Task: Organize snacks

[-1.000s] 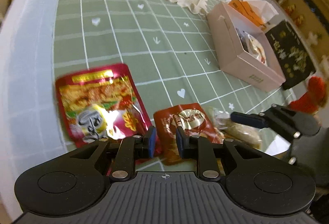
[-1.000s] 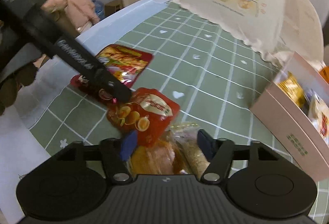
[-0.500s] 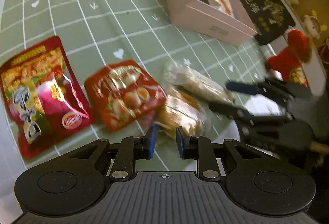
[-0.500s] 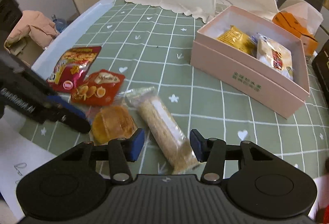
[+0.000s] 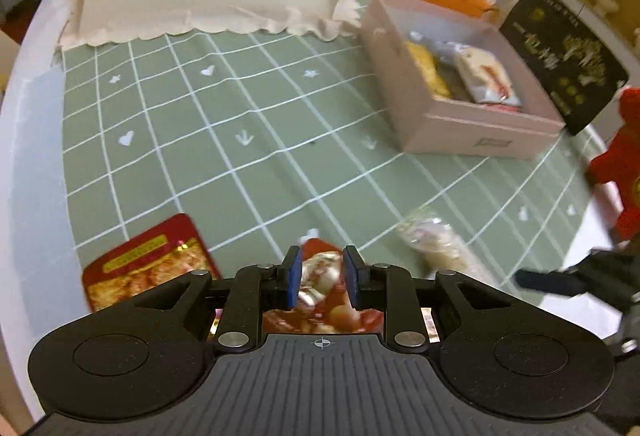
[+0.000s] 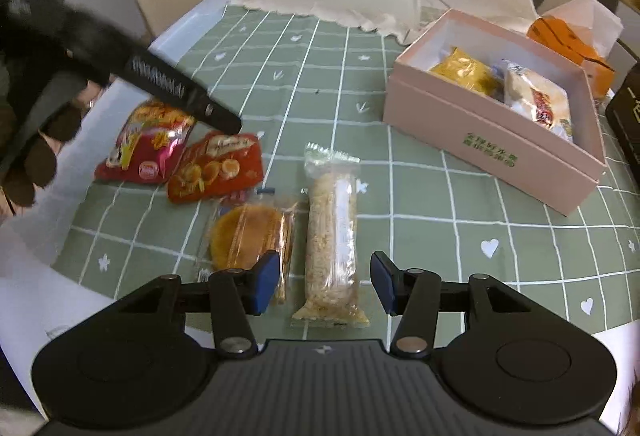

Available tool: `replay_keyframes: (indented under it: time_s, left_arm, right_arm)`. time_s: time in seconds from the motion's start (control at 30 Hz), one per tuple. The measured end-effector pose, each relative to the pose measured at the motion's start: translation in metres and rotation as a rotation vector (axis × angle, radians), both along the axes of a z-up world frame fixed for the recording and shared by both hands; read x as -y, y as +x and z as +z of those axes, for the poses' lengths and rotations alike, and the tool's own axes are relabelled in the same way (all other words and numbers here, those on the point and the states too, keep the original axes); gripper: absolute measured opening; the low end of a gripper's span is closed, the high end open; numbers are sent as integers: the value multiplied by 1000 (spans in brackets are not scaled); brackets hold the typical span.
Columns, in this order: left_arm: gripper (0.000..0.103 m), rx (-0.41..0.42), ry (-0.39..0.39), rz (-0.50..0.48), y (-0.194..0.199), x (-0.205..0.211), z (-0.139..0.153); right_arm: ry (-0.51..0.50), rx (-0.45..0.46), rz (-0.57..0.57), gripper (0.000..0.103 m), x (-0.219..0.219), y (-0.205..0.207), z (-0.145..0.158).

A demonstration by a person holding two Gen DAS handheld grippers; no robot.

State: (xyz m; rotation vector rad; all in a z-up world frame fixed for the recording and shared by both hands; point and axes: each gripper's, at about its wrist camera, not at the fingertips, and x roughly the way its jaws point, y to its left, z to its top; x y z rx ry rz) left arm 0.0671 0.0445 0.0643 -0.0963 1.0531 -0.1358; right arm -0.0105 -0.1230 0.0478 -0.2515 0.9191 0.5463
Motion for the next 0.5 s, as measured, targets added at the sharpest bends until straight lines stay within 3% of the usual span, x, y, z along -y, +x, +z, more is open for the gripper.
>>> replay_keyframes:
  time_s: [0.2, 0.37, 0.5]
  left_arm:
    - [26, -24, 2, 23, 2, -10, -14]
    - [27, -70, -125, 122, -4, -37, -23]
    - [27, -88, -187, 160, -24, -47, -15]
  right_arm:
    - [30, 29, 8, 50, -17, 7, 12]
    - [15, 36, 38, 50, -39, 10, 12]
    - [-5, 34, 47, 51, -32, 9, 9]
